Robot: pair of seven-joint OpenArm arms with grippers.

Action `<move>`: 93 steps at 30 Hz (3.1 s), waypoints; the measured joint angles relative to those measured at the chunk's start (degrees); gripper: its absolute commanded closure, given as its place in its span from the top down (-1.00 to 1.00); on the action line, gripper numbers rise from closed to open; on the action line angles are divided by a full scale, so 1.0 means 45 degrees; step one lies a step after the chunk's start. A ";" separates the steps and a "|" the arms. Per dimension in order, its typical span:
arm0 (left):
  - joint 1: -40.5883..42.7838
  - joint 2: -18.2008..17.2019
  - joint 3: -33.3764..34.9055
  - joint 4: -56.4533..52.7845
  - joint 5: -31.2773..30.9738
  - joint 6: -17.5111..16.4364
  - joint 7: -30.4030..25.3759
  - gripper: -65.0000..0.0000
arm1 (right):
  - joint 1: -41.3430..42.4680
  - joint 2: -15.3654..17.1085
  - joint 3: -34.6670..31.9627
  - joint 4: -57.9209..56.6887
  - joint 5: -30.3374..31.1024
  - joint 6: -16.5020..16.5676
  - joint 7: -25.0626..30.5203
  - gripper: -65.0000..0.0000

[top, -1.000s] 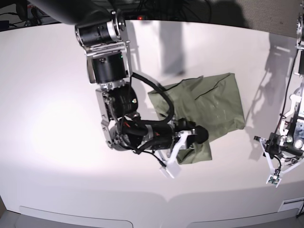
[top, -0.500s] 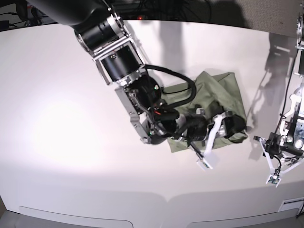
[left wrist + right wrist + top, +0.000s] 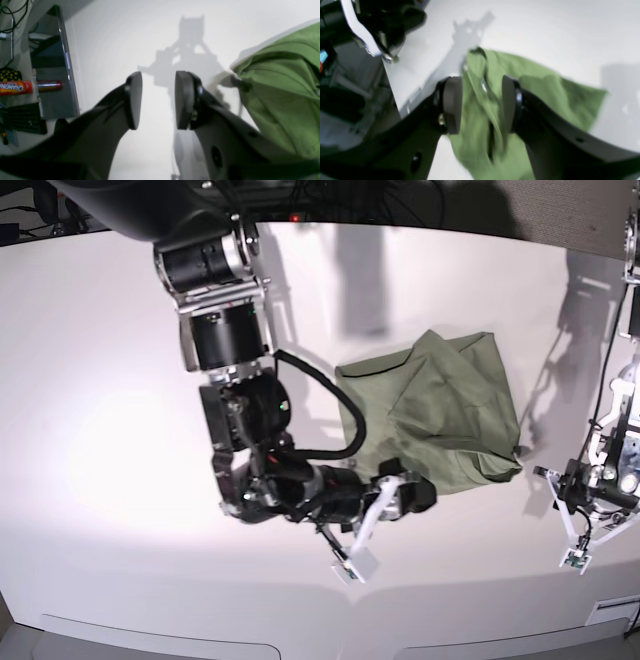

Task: Fold the T-shirt properly

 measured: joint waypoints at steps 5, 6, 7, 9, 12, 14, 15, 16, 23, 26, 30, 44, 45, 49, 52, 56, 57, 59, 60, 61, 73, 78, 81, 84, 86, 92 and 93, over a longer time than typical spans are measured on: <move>0.0000 -0.0005 0.0000 0.0000 -0.0151 0.0000 -0.0078 -0.34 | -0.1146 -0.0034 0.0136 -0.0039 0.0510 -0.0005 -0.1443 -0.18; 0.0000 0.0000 0.0005 0.0000 -0.0151 0.0000 -0.0126 -0.34 | -0.1263 -0.0058 0.0053 -0.0039 0.0457 -0.0005 -0.1549 -0.18; -0.0005 -0.0005 0.0005 0.0000 -0.0146 0.0000 -0.0151 -0.34 | -0.1345 -0.0078 0.0058 -0.0039 0.0447 0.0000 -0.1535 -0.18; 0.0000 -0.0010 0.0005 0.0000 -0.0146 0.0000 -0.0146 -0.34 | -0.1467 -0.0063 0.0097 -0.0039 0.0486 -0.0005 -0.1418 -0.18; -0.0005 -0.0010 0.0005 0.0000 -0.0146 0.0000 -0.0146 -0.34 | -0.1671 0.0010 -0.0209 -0.0039 0.1161 -0.0005 -0.1418 -0.18; -0.0005 -0.0005 0.0005 0.0000 -0.0146 0.0000 -0.0155 -0.34 | -0.1695 0.0005 -0.0801 -0.0039 0.1389 0.0000 -0.1651 -0.18; 0.0000 -0.0005 0.0005 0.0000 -0.0146 0.0000 -0.0155 -0.34 | -0.1695 0.0005 -0.1156 -0.0034 0.1491 -0.0005 -0.1632 -0.18; 0.0000 -0.0010 0.0005 0.0000 -0.0146 0.0000 -0.0155 -0.34 | -0.1681 0.0000 -0.1549 -0.0034 0.1515 -0.0005 -0.1554 -0.18; 0.0000 -0.0010 0.0005 0.0000 -0.0146 0.0000 -0.0155 -0.34 | -0.1627 0.0039 -0.4449 -0.0034 0.1880 -0.0019 -0.0602 -0.18; 0.0000 -0.0010 0.0005 0.0000 -0.0146 0.0000 -0.0151 -0.34 | -0.1438 0.0010 -0.5557 -0.0039 0.3546 -0.0005 -0.0597 -0.18; 0.0000 -0.0010 0.0005 0.0000 -0.0146 0.0000 -0.0151 -0.34 | -0.0879 0.0000 -0.6377 -0.0039 0.5304 -0.0005 -0.0641 -0.18; -0.0019 -0.0039 0.0010 0.0311 -0.3968 -0.1802 -0.0607 -0.34 | 0.0695 0.0044 0.1185 0.0010 -0.3585 -0.0049 0.1909 -0.18; 0.0029 -0.0005 0.0010 0.0500 -0.4391 -0.2239 -0.0549 -0.34 | 0.0597 0.0131 0.1341 0.0010 -0.3507 -0.0019 0.1923 -0.18; 0.0699 0.0563 0.0010 0.1535 -0.4804 -0.2686 -0.0515 -0.34 | 0.0039 0.1307 0.1137 0.0000 -0.3444 0.0000 0.1962 -0.18; 0.1336 0.1423 0.0010 0.2293 -0.4804 -0.2890 -0.0432 -0.34 | -0.0471 0.2016 0.0656 -0.0019 -0.3492 -0.0005 0.2293 -0.18; 0.1875 0.2759 0.0010 0.2953 -0.4804 -0.3026 -0.0427 -0.34 | -0.0967 0.2249 -0.0019 -0.0024 -0.3473 -0.0005 0.2336 -0.18; 0.1923 0.3011 0.0010 0.2973 -0.4794 -0.3026 -0.0384 -0.34 | -0.1059 0.2244 -0.0170 -0.0024 -0.3449 -0.0005 0.2331 -0.18; 0.2006 0.3293 0.0010 0.2973 -0.4269 -0.3026 -0.0296 -0.34 | -0.1137 0.2181 -0.0233 -0.0024 -0.3444 0.0000 0.2317 -0.18; 0.2059 0.3390 0.0005 0.2973 -0.3866 -0.3026 -0.0189 -0.34 | -0.1137 0.2181 -0.0248 -0.0024 -0.3400 0.0005 0.2327 -0.18; 0.2157 0.3463 0.0000 0.2973 -0.3429 -0.3002 -0.0058 -0.34 | -0.1127 0.2195 -0.0238 -0.0024 -0.3390 0.0000 0.2327 -0.18; 0.2929 0.5192 -0.0083 0.2963 0.2113 0.1705 0.1248 -0.34 | -0.1088 0.2249 -0.0170 -0.0024 -0.3245 0.0000 0.2268 -0.18; 0.2861 0.6552 -0.0010 0.2963 0.3269 0.1554 0.1243 -0.34 | -0.1049 0.2220 -0.0165 -0.0029 -0.0845 -0.0005 0.1661 -0.18; 0.2788 0.6305 -0.0015 0.2963 0.5833 0.1613 0.1234 -0.34 | -0.1030 0.1787 -0.0160 -0.0024 -0.0189 -0.0005 0.0136 -0.18; 0.2793 0.5387 -0.0039 0.2963 0.6776 0.1695 0.1239 -0.34 | -0.1054 0.1073 -0.0189 -0.0029 -0.0146 -0.0005 -0.0767 -0.18; 0.2822 0.4741 -0.0039 0.2963 0.6713 0.1836 0.1360 -0.34 | -0.0996 0.0690 -0.0189 -0.0024 -0.0102 0.0000 -0.1185 -0.18; 0.4386 0.3366 -0.0063 0.2982 0.3895 0.2463 0.1540 -0.34 | -0.0699 0.0058 -0.0165 -0.0024 0.0427 0.0005 -0.1224 -0.18; 0.4857 0.3298 -0.0039 0.2977 0.3541 0.2448 0.1069 -0.34 | -0.0675 -0.0039 -0.0165 -0.0019 0.0413 0.0010 -0.1253 -0.18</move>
